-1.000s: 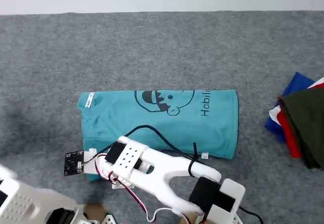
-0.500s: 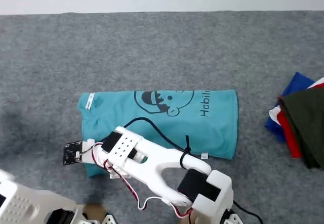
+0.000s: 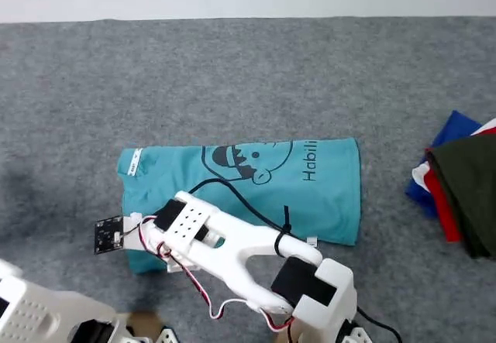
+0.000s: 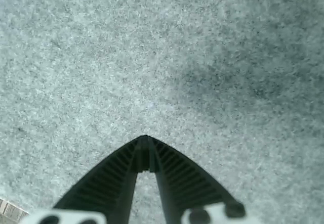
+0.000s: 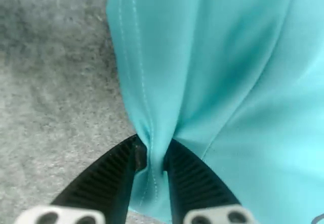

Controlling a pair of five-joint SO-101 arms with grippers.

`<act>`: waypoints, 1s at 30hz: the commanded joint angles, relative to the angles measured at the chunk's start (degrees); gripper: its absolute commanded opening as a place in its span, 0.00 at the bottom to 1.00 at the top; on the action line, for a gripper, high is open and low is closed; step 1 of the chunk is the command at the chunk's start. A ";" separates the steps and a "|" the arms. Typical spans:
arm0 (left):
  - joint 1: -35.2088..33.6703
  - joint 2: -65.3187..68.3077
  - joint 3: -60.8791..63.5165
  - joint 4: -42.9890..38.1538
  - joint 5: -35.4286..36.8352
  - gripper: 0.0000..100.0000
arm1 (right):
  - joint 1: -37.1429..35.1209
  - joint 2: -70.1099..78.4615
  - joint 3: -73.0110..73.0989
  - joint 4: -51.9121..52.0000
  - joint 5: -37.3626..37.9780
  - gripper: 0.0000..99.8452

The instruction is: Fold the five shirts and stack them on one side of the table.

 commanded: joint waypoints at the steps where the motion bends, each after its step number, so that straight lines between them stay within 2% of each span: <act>1: 0.00 -3.16 -0.22 -0.70 -0.26 0.00 | 3.56 -1.54 -5.54 0.22 0.62 0.01; 8: 0.26 -3.08 -0.22 -0.79 -0.26 0.00 | 11.47 -1.27 -12.57 0.22 0.70 0.01; 18: 2.99 -3.08 0.66 -1.23 -0.26 0.00 | 17.10 1.80 -14.77 -0.04 1.93 0.02; 20: 3.52 -3.16 1.36 -1.23 -0.26 0.00 | 17.98 3.65 -15.91 0.22 1.93 0.06; 25: 3.52 -3.16 1.63 -2.02 -0.26 0.00 | 20.35 6.20 -20.57 0.22 0.09 0.23; 30: 3.52 -3.16 1.63 -2.02 -0.26 0.00 | 23.25 7.96 -25.76 0.22 0.18 0.23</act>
